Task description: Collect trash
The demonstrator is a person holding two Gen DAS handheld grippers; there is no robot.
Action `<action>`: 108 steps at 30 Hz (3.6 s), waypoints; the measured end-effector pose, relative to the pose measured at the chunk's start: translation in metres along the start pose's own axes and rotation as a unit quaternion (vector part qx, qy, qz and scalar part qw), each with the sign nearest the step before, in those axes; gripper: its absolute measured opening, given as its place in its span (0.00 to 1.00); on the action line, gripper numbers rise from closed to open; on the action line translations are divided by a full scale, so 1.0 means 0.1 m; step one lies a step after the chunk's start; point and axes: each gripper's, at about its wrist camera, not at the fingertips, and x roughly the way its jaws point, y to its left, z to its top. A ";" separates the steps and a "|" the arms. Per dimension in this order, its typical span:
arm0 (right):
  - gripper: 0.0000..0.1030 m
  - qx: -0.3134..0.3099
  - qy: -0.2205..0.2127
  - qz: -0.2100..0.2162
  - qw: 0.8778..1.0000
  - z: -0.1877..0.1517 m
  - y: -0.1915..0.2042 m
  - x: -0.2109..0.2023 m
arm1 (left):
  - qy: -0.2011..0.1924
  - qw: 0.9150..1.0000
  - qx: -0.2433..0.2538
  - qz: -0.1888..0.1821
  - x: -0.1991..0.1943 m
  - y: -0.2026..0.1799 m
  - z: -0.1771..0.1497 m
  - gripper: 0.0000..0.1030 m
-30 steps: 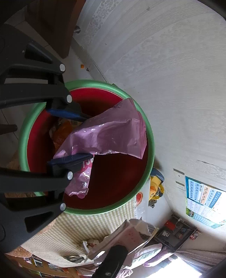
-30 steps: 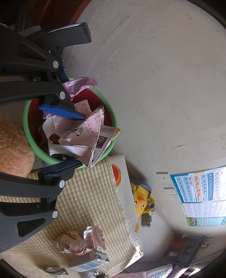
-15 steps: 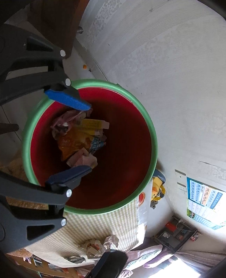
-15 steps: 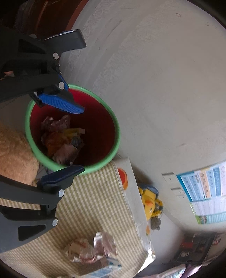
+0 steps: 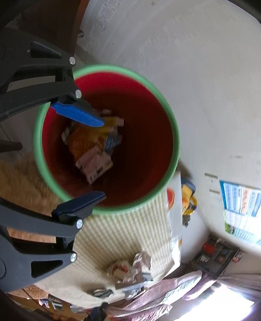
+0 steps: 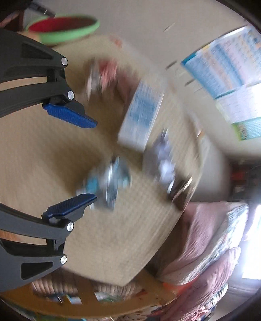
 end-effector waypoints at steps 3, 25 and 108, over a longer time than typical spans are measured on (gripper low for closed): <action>0.63 -0.037 0.012 -0.008 0.999 0.05 -0.07 0.18 | 0.003 1.000 0.019 -0.011 -0.02 -0.23 -0.01 0.63; 0.24 0.032 -0.047 0.118 0.991 -0.99 -0.38 -0.43 | 0.034 0.990 0.103 -0.090 0.46 -2.23 0.04 0.62; 0.28 -0.004 -0.066 0.133 0.989 -1.15 0.09 -0.89 | -0.028 0.984 0.169 -0.053 -0.24 -1.98 -0.34 0.37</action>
